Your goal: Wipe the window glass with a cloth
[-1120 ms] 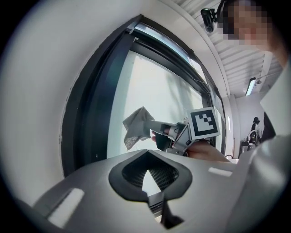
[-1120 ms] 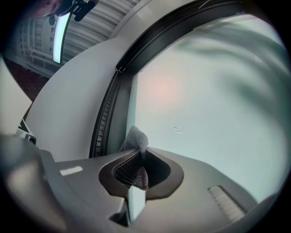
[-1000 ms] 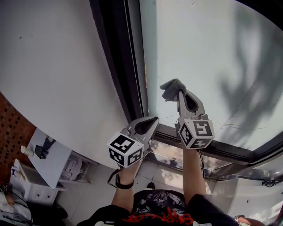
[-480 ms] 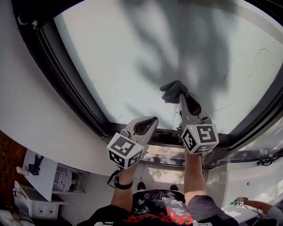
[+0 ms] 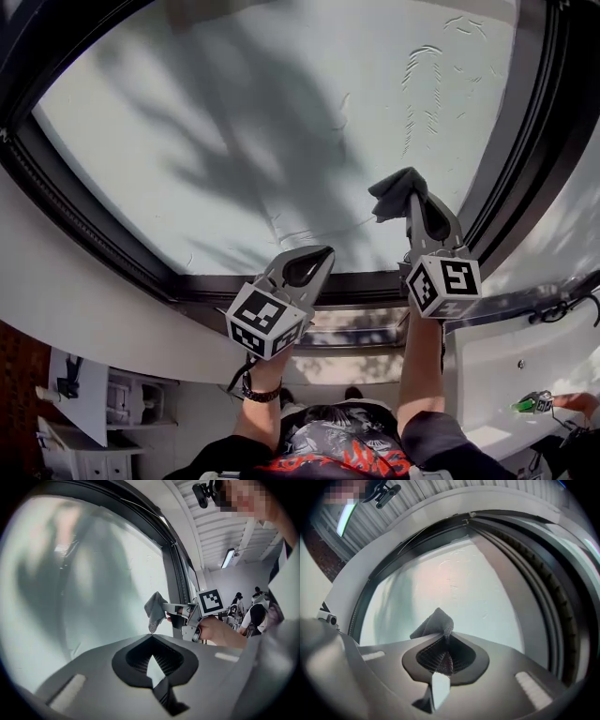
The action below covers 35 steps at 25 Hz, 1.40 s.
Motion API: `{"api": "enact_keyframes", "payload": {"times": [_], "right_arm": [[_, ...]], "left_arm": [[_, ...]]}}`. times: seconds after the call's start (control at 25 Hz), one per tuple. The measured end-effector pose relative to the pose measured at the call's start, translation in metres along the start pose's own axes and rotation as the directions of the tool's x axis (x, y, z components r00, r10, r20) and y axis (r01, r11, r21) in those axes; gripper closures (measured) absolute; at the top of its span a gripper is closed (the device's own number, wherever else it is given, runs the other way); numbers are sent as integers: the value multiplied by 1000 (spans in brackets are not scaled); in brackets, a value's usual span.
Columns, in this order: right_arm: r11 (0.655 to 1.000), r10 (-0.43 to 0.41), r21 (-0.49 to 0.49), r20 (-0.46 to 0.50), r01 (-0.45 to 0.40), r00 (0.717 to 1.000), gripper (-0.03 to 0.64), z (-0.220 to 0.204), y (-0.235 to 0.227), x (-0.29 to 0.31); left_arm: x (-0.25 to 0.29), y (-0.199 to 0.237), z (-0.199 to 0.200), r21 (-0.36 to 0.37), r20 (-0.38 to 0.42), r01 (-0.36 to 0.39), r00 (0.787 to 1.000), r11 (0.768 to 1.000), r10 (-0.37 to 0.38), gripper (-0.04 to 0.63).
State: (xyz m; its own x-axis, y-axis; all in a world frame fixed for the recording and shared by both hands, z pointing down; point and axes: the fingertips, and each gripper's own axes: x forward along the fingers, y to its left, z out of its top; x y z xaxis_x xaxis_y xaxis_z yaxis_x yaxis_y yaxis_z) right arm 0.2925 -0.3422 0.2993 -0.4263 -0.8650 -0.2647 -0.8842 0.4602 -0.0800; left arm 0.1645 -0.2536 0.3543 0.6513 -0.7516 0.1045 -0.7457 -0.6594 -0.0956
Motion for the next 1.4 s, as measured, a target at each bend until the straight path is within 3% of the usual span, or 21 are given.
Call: {"api": "enact_keyframes", "payload": {"times": [0.2, 0.36, 0.56, 0.8, 1.0, 1.24, 1.4], "right_arm": [[996, -84, -4, -16, 84, 996, 598, 4, -56, -17], [994, -96, -46, -32, 95, 995, 597, 2, -58, -17], [999, -45, 6, -9, 45, 999, 597, 9, -30, -8], [995, 99, 11, 9, -99, 995, 597, 6, 83, 28], [973, 226, 44, -17, -225, 974, 597, -22, 202, 61], [918, 389, 96, -36, -384, 920, 595, -60, 350, 102], [877, 472, 137, -66, -461, 879, 595, -86, 435, 120]], "left_arm": [[33, -18, 0, -1, 1, 46, 999, 999, -46, 607], [48, -22, -1, -11, 13, 83, 996, 997, -83, 607], [38, -3, -5, -22, 18, 77, 997, 997, -76, 607], [-21, 57, -12, -27, 34, 7, 999, 1000, -6, 607], [-105, 123, -28, -39, 36, -92, 995, 995, 93, 607], [-213, 192, -45, -29, 34, -236, 971, 971, 237, 607], [-278, 228, -64, 14, -22, -334, 942, 942, 334, 607]]}}
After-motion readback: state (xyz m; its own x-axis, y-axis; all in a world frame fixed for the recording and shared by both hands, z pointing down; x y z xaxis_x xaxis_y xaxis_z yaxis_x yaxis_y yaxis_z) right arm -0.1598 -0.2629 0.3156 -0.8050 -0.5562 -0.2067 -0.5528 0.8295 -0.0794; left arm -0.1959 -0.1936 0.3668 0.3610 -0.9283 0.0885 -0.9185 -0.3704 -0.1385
